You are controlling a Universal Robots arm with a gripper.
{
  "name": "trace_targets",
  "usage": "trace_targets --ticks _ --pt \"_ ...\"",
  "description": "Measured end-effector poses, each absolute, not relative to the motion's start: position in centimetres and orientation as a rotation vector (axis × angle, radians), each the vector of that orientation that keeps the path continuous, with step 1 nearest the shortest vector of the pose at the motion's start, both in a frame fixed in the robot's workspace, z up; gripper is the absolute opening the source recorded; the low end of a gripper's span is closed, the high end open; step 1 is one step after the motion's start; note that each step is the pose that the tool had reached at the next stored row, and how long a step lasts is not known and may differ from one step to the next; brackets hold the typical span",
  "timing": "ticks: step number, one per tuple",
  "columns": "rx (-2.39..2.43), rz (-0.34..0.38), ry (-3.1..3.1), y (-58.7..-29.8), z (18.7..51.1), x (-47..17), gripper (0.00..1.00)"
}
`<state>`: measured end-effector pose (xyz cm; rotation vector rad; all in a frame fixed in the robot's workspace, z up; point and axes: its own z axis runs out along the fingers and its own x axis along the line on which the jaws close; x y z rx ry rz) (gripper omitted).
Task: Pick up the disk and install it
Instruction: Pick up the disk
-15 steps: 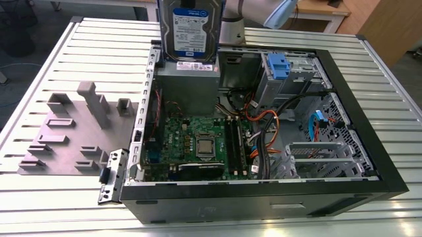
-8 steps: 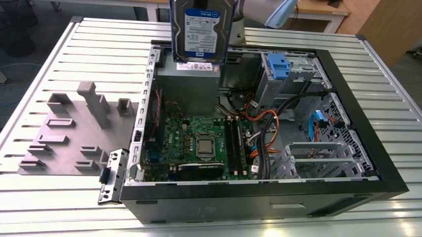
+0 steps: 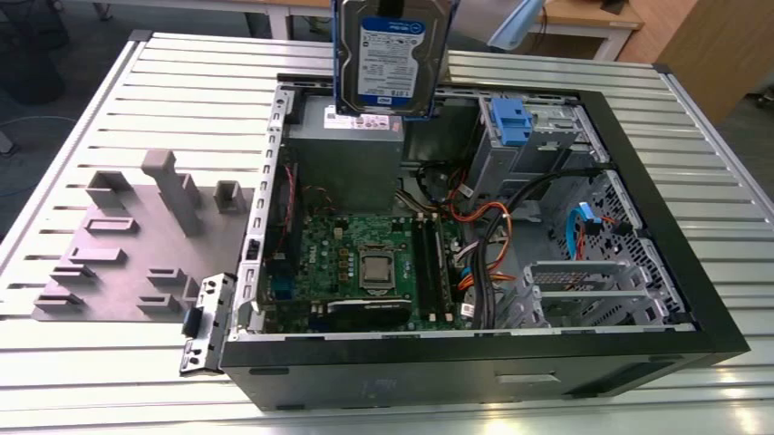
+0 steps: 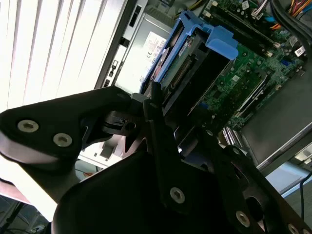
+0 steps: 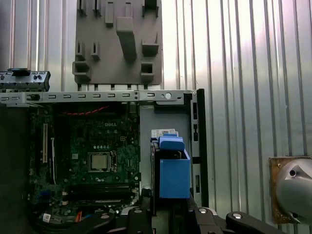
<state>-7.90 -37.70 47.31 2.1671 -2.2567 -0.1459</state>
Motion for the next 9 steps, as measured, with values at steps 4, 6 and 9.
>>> trace_targets --ticks 4,6,9 --pt "2.167 -0.146 -2.257 -37.7 47.3 -6.9 0.35" --pt "2.167 -0.146 -2.257 -37.7 47.3 -6.4 0.35" --pt "2.167 -0.146 -2.257 -37.7 47.3 -5.2 0.35"
